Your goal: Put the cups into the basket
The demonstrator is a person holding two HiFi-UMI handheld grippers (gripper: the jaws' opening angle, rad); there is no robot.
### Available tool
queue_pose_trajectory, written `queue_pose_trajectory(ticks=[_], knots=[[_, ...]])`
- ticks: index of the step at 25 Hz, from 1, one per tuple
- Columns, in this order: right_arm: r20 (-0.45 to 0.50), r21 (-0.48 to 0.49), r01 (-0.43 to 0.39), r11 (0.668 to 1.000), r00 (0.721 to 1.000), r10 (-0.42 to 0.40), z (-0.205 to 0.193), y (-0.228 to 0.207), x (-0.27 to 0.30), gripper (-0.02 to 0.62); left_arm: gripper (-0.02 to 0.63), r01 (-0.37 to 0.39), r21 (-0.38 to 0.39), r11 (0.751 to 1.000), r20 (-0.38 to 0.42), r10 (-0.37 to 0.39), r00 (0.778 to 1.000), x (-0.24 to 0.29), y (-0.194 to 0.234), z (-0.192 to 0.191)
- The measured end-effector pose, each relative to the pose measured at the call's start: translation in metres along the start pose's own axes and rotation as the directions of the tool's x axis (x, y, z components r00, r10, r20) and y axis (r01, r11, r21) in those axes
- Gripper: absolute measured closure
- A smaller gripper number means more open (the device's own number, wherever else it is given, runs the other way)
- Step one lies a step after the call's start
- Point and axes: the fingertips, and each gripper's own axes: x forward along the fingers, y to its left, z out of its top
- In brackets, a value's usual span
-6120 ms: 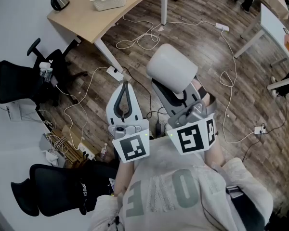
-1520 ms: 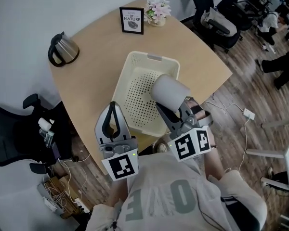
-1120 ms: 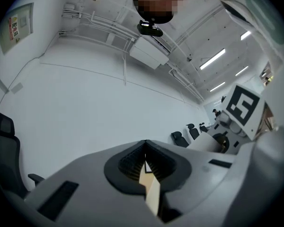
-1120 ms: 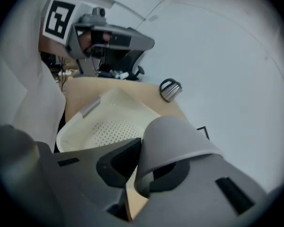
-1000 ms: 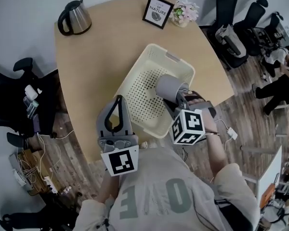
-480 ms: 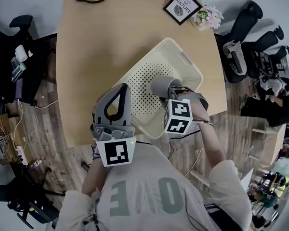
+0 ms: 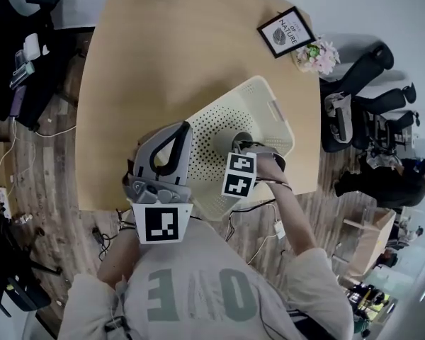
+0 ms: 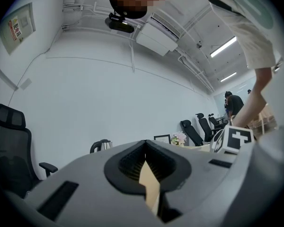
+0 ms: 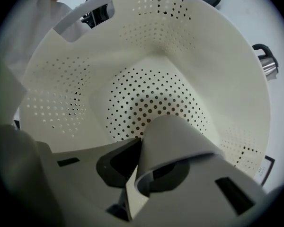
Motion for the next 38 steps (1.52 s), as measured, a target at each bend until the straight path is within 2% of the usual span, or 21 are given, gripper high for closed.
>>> queue_pose_trajectory(ticks=[9,14,20,24,27,29,30,32,34,36,38], knots=[[0.018,-0.042,-0.003,0.999,1.000,0.003,0.015,0.000,0.008,0.555,0.597,-0.029,-0.016,0.999,-0.026,0.029,0.999,0.000,0.013,-0.011],[0.032,0.001,0.058,0.998,0.998,-0.058,0.019,-0.012,0.001,0.523,0.597,-0.029,-0.011,1.000,-0.019,0.029,0.999,-0.001,0.013,-0.010],[0.046,0.026,0.116,0.993,0.992,-0.117,0.017,-0.016,-0.018,0.523,0.597,-0.019,-0.001,1.000,0.006,0.019,1.000,-0.008,0.008,0.003],[0.101,0.070,0.171,0.983,0.979,-0.177,0.019,-0.012,-0.055,0.523,0.597,-0.009,0.014,1.000,0.028,0.009,1.000,-0.015,0.003,0.012],[0.188,0.137,0.211,0.968,0.954,-0.234,0.023,-0.008,-0.095,0.523,0.597,-0.008,0.025,1.000,0.042,0.007,0.999,-0.020,-0.001,0.024],[0.258,0.228,0.261,0.938,0.913,-0.317,0.025,-0.013,-0.125,0.528,0.597,0.007,0.041,0.999,0.062,-0.009,0.998,-0.019,-0.005,0.035],[0.288,0.285,0.295,0.912,0.881,-0.375,0.024,-0.017,-0.141,0.542,0.597,0.018,0.051,0.999,0.076,-0.022,0.997,-0.018,-0.007,0.041],[0.330,0.409,0.367,0.836,0.794,-0.510,0.021,-0.025,-0.174,0.573,0.597,0.042,0.073,0.996,0.102,-0.049,0.994,-0.016,-0.012,0.053],[0.345,0.541,0.424,0.726,0.676,-0.651,0.014,-0.033,-0.207,0.595,0.597,0.065,0.084,0.994,0.124,-0.075,0.989,-0.016,-0.017,0.066],[0.331,0.677,0.449,0.583,0.522,-0.786,0.004,-0.038,-0.242,0.597,0.597,0.086,0.082,0.993,0.135,-0.097,0.986,-0.015,-0.022,0.078],[0.274,0.791,0.444,0.421,0.358,-0.892,-0.009,-0.035,-0.277,0.597,0.597,0.100,0.082,0.992,0.145,-0.111,0.983,-0.015,-0.026,0.090]])
